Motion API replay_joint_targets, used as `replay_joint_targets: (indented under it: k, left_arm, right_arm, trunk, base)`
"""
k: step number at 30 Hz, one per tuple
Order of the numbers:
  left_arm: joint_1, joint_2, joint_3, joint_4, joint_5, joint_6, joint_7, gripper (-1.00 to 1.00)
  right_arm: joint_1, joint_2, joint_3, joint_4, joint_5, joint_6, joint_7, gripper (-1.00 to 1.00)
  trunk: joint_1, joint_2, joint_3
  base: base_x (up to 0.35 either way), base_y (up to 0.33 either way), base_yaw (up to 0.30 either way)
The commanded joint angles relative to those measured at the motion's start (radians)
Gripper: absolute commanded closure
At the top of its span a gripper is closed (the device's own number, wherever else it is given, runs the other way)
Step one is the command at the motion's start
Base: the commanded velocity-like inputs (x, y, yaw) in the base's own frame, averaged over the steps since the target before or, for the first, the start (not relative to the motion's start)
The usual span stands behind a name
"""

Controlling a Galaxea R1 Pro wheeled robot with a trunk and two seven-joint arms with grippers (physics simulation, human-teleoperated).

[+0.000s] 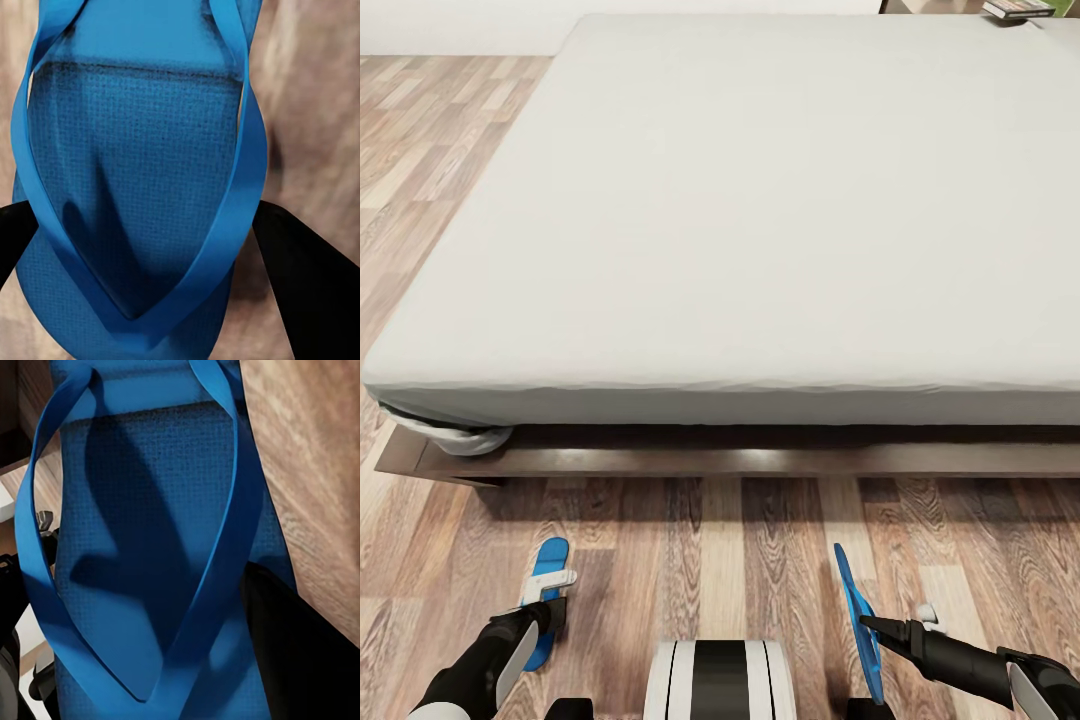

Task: In the bedroom, move the book from the bed onto either nightstand, and place the two sandals side by side next to the bed.

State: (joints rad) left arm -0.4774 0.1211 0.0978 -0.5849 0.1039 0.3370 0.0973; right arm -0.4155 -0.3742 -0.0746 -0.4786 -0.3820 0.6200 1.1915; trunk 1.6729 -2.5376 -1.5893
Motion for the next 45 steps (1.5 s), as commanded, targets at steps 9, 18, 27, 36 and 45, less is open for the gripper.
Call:
replay_joint_targets:
  k: [9,18,27,36,45]
  left_arm:
    - [0.0,0.0,-0.001,-0.001,0.013,0.005,0.005,-1.0]
    - [0.0,0.0,-0.001,-0.001,0.013,0.005,0.005,-1.0]
    - [0.0,0.0,-0.001,-0.001,0.013,0.005,0.005,-1.0]
    - [0.0,0.0,-0.001,-0.001,0.013,0.006,0.005,-1.0]
    - [0.0,0.0,0.0,-0.001,0.013,0.007,0.005,-1.0]
  right_arm:
    - [0.0,0.0,-0.001,0.0,-0.005,0.01,0.0,1.0]
    - [0.0,0.0,-0.001,0.0,-0.005,0.01,0.0,1.0]
    - [0.0,0.0,-0.001,0.0,-0.005,0.01,0.0,1.0]
    - [0.0,0.0,-0.001,0.0,-0.005,0.01,0.0,1.0]
    - [0.0,0.0,-0.001,0.0,-0.005,0.01,0.0,1.0]
  trunk:
    - [0.0,0.0,-0.001]
    - [0.0,0.0,-0.001]
    - [0.0,0.0,-0.001]
    - [0.0,0.0,-0.001]
    - [-0.003,0.001,0.023]
  base:
    - [0.0,0.0,0.0]
    - [0.0,0.0,0.0]
    - [0.0,0.0,0.0]
    - [0.0,0.0,0.0]
    - [0.0,0.0,0.0]
